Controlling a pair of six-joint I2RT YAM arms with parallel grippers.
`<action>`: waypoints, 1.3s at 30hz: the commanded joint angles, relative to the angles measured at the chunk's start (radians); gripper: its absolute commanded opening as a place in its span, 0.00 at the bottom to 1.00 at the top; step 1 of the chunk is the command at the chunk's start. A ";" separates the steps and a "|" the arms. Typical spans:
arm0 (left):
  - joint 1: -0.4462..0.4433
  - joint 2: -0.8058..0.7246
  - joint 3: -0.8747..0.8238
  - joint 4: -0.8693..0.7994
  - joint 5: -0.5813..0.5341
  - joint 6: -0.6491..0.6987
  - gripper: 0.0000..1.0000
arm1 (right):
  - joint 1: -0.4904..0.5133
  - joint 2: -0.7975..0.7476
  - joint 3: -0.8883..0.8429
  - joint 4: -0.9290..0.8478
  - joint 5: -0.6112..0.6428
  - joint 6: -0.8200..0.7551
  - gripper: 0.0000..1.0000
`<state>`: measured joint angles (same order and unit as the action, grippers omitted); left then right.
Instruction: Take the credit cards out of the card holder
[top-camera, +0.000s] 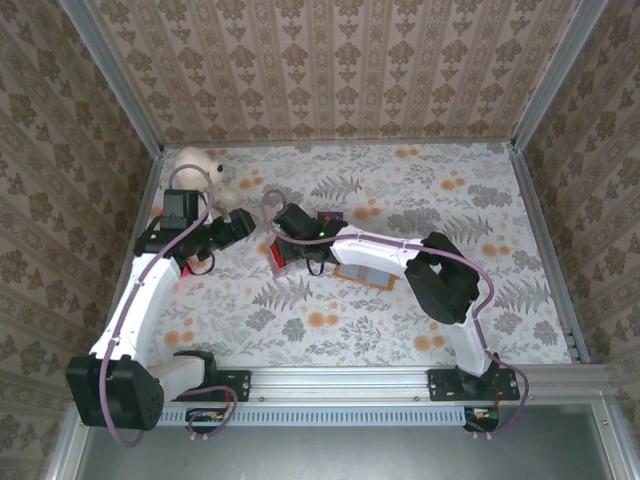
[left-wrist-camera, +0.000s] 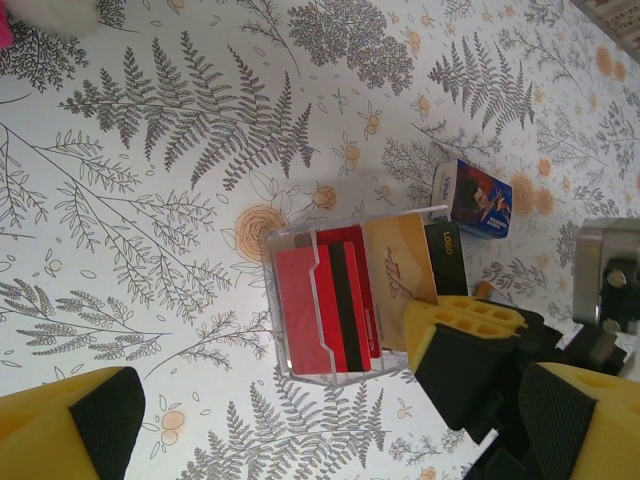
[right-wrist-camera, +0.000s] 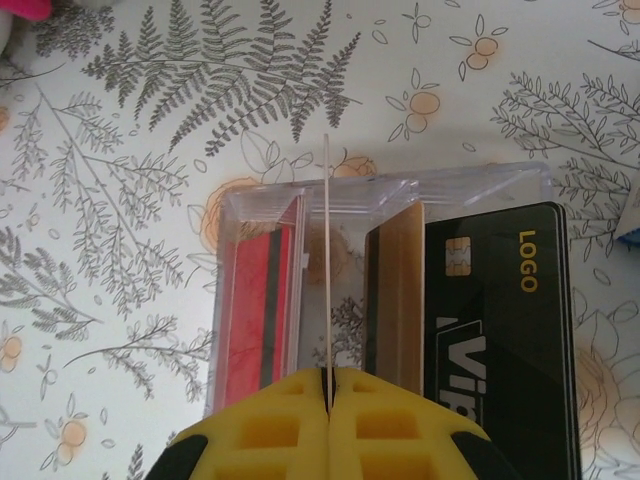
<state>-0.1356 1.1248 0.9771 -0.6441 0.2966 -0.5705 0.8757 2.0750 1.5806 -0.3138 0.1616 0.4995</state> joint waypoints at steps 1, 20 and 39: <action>0.009 -0.001 -0.011 -0.011 0.025 0.024 1.00 | -0.014 0.039 0.059 -0.038 0.013 -0.034 0.00; 0.019 0.001 -0.023 0.007 0.071 0.026 1.00 | -0.023 -0.053 0.043 -0.102 -0.032 0.015 0.27; -0.096 0.096 0.032 0.022 0.141 0.089 1.00 | -0.151 -0.527 -0.515 -0.042 -0.035 0.296 0.58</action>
<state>-0.1944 1.1969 0.9649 -0.6174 0.4263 -0.5240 0.7509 1.5833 1.1408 -0.3386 0.1009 0.7002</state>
